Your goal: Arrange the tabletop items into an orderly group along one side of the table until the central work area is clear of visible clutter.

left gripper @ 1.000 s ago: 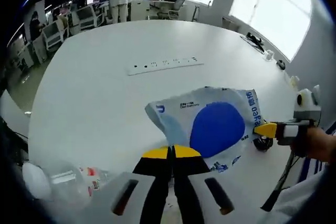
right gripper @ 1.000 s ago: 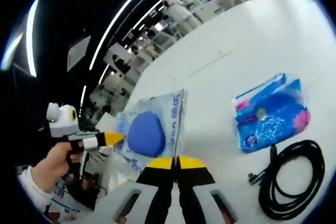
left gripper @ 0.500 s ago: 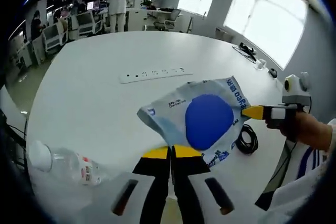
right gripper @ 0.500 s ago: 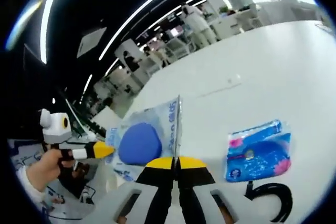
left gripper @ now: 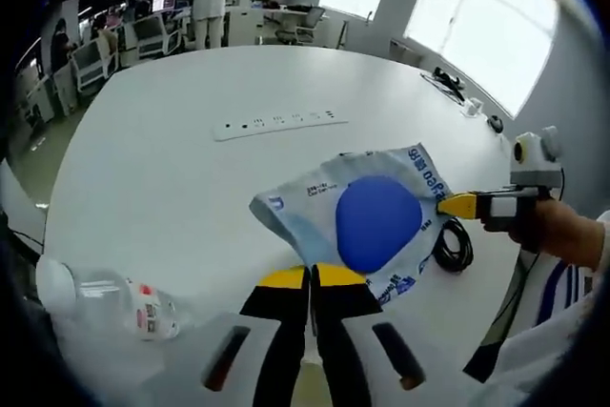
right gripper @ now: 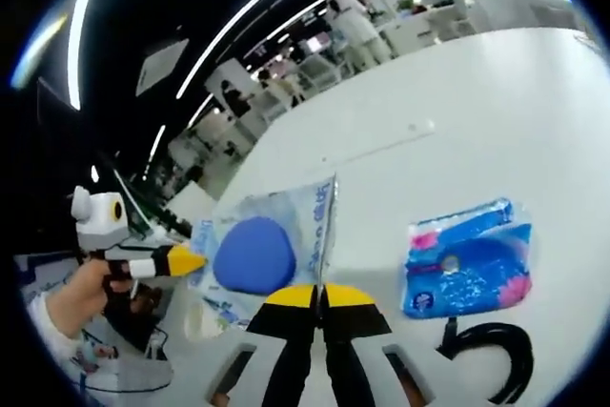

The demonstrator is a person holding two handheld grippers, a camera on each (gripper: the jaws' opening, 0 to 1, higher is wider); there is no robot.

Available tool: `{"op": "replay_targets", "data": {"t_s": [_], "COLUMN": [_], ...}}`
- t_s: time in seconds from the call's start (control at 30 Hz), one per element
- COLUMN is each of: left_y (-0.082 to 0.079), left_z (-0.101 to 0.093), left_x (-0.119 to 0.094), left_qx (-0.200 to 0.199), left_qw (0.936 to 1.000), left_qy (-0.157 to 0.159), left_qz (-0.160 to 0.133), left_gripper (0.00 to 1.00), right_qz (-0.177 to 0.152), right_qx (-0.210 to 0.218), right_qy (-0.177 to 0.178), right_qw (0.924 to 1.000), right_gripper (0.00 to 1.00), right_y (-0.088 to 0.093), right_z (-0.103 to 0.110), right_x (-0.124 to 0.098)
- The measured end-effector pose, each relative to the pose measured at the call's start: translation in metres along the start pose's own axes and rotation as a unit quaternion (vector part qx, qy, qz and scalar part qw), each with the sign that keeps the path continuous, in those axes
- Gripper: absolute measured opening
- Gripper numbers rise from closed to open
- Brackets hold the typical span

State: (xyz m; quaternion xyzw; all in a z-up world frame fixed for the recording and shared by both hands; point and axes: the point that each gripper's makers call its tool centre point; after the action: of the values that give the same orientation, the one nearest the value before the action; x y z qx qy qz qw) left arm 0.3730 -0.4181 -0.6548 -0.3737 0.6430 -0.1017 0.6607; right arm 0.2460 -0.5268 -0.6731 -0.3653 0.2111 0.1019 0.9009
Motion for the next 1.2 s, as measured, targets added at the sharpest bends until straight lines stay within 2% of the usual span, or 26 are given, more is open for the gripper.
{"op": "replay_targets", "data": {"t_s": [0.27, 0.47, 0.67, 0.93, 1.2], "left_y": [0.007, 0.015, 0.023, 0.034, 0.036], "left_z": [0.005, 0.009, 0.014, 0.016, 0.02], "left_x": [0.019, 0.039, 0.059, 0.08, 0.09], "left_qx": [0.0, -0.001, 0.004, 0.0, -0.011], "left_qw": [0.9997, 0.9989, 0.9975, 0.9953, 0.9948], "left_qy": [0.001, -0.002, -0.007, -0.007, -0.009], "left_qz": [0.024, 0.047, 0.07, 0.096, 0.101], "left_gripper": [0.0, 0.0, 0.0, 0.0, 0.0], "right_qz": [0.032, 0.048, 0.077, 0.095, 0.102], "right_qx": [0.001, 0.001, 0.003, -0.004, -0.004], "right_qy": [0.012, 0.021, 0.033, 0.045, 0.057], "right_qw": [0.9994, 0.9987, 0.9965, 0.9944, 0.9931], "right_gripper": [0.0, 0.0, 0.0, 0.0, 0.01], "right_y": [0.011, 0.015, 0.025, 0.031, 0.035], "right_z": [-0.017, -0.03, -0.047, -0.054, -0.06], "right_x": [0.017, 0.029, 0.043, 0.048, 0.047]}}
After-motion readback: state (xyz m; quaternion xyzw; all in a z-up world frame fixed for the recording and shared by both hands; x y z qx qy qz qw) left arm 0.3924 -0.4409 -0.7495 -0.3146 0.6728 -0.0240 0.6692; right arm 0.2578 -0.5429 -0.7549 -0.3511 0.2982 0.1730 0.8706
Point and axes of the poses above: the point that each gripper's makers call its tool centre point, and the gripper's own axes: x roughly forward along the fingers, z roughly to its left, y roughly out of its underside, and after that the axes turned 9 degrees about -y, right-handed
